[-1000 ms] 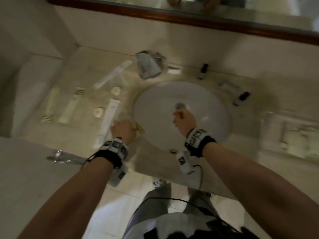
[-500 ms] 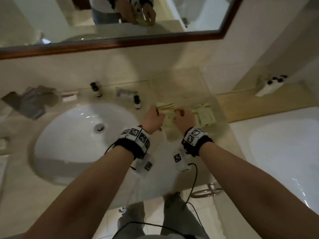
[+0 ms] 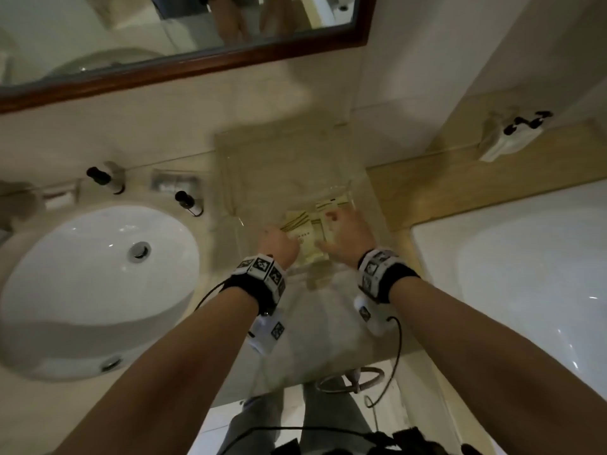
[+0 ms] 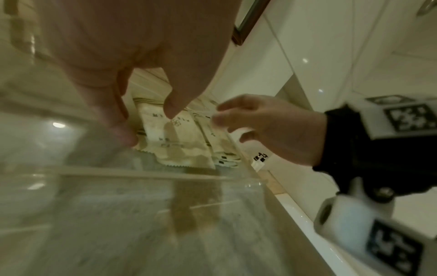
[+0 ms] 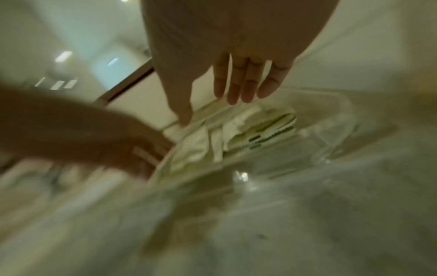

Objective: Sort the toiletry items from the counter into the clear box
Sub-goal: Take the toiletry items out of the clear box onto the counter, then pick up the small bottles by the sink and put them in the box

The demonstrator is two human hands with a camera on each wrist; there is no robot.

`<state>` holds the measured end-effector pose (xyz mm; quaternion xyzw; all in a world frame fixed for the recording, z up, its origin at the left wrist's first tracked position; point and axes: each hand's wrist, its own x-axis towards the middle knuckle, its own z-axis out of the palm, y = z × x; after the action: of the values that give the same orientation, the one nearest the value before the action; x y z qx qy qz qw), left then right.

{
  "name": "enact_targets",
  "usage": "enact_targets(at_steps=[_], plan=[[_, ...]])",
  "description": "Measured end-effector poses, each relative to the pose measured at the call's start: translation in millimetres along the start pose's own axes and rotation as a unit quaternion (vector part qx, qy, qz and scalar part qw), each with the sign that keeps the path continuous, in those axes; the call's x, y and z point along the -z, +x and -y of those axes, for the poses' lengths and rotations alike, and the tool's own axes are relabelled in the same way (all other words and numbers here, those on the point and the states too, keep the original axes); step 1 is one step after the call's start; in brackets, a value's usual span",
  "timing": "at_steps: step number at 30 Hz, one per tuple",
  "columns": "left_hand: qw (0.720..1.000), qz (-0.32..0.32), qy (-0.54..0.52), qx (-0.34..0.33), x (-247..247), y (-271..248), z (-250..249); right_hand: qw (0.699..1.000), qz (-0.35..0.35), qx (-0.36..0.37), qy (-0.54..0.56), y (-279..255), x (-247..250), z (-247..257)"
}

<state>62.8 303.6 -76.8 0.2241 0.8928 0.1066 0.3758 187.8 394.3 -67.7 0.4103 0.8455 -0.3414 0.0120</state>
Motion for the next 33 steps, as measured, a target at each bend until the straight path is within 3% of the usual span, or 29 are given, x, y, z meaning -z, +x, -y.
enact_targets(at_steps=[2,4,9,14,18,21,25,30,33], plan=[[1.000,-0.004,0.008,-0.025,2,0,-4,0.977,0.085,0.093,-0.175,1,-11,9],[0.999,0.008,-0.028,-0.028,6,5,-9,0.957,0.115,0.134,-0.230,4,-20,16],[0.996,0.012,-0.084,-0.041,20,-2,-19,0.968,0.079,0.108,-0.213,14,-16,25],[0.994,0.012,-0.100,-0.049,28,-14,-16,0.977,0.087,0.098,-0.168,19,-10,27],[0.988,0.003,-0.146,-0.038,58,-27,4,0.979,-0.009,0.156,-0.134,28,-18,54],[0.983,-0.034,-0.177,-0.025,89,-27,36,0.975,0.015,0.191,-0.111,36,-32,103],[0.971,-0.058,-0.231,0.007,121,-12,110,0.981,0.049,0.169,-0.076,50,-70,172],[0.955,-0.091,-0.280,0.048,164,6,220,0.987,-0.027,0.155,0.009,54,-124,238],[0.957,-0.096,-0.268,0.047,191,22,267,0.991,-0.112,0.047,0.047,67,-142,263]])
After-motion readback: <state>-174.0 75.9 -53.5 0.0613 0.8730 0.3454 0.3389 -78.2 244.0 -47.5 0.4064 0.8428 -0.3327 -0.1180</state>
